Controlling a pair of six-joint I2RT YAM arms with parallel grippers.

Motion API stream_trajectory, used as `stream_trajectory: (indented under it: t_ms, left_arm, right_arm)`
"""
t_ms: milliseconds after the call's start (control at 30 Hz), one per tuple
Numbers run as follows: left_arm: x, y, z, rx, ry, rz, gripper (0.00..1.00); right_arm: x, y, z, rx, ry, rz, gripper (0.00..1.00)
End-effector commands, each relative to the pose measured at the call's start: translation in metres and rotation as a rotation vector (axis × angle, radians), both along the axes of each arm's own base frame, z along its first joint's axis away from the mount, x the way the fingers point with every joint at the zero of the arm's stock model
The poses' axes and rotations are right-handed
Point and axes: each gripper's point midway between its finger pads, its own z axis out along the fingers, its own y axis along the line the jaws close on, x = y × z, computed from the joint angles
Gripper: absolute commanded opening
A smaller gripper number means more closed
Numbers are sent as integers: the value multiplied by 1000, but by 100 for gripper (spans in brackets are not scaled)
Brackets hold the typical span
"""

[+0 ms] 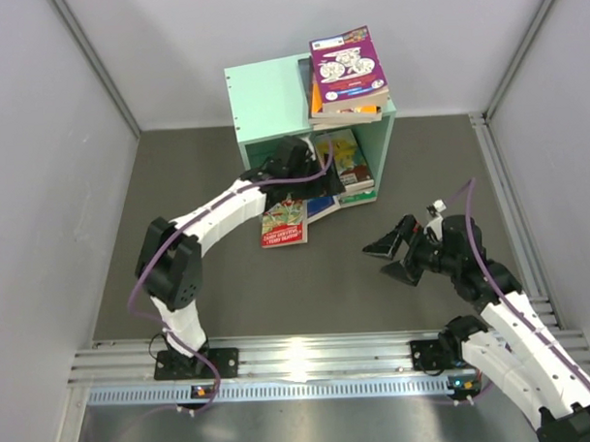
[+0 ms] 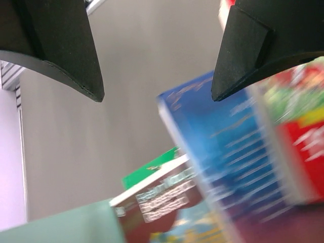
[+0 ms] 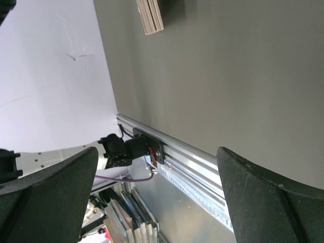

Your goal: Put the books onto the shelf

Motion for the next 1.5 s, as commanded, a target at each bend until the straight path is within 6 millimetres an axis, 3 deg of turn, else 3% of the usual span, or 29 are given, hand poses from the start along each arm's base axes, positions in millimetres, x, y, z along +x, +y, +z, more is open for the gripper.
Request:
stream_trajectory:
  t_ms: [0,67,133,167,200,267,300,467,533,600,633,700,833,967,1067,1133,1167,1333,1467]
  left_arm:
    - [31,-48,76,-99,-295,-87,92]
    - [42,-57,83,-108,-330,-56,92]
    - [53,-65,72,-91,-338,-36,92]
    - [60,-69,78,-82,-359,-23,92]
    - [66,-74,60,-56,-340,-24,92]
    - [72,-81,58,-29,-341,-39,91]
    - [75,-86,43,-8,-326,-49,91]
    - [85,-82,22,52,-331,-29,90]
    - [87,-66,4,117,-304,3,89]
    - [90,-47,1,160,-308,54,87]
    - [91,-32,-13,209,-296,88,85]
    - [96,-8,-14,243,-290,137,83]
    - [105,51,-36,358,-234,253,80]
    - [110,76,-52,456,-191,289,81]
    - [112,69,-34,416,-226,265,83]
    - [110,53,-16,341,-253,215,85]
    - [109,46,5,292,-293,203,86]
    - [82,-4,72,148,-395,45,89]
    - [52,-10,132,63,-472,5,89]
  right_arm:
    - [4,-3,9,8,-72,-16,100]
    - [2,-4,5,10,-63,-21,100]
    - [0,-5,5,10,-67,-25,100]
    - [0,-6,5,7,-64,-26,100]
    - [-1,-6,4,3,-66,-21,100]
    - [-1,-6,7,-6,-74,-17,100]
    - [0,-6,6,-16,-75,-8,100]
    - [1,-7,7,-48,-76,7,100]
    - [1,-7,7,-55,-76,12,100]
    - [0,-8,6,-60,-76,15,100]
    - [0,-8,4,-62,-69,15,100]
    - [-1,-8,3,-62,-66,15,100]
    - [-3,-9,1,-64,-60,17,100]
    - [-4,-10,0,-60,-59,9,100]
    - [-3,-10,0,-58,-56,0,100]
    - [-2,-10,1,-54,-60,-4,100]
    - [-1,-9,1,-53,-60,-3,100]
    - [4,-7,1,-47,-65,-4,100]
    - [9,-7,1,-59,-69,1,100]
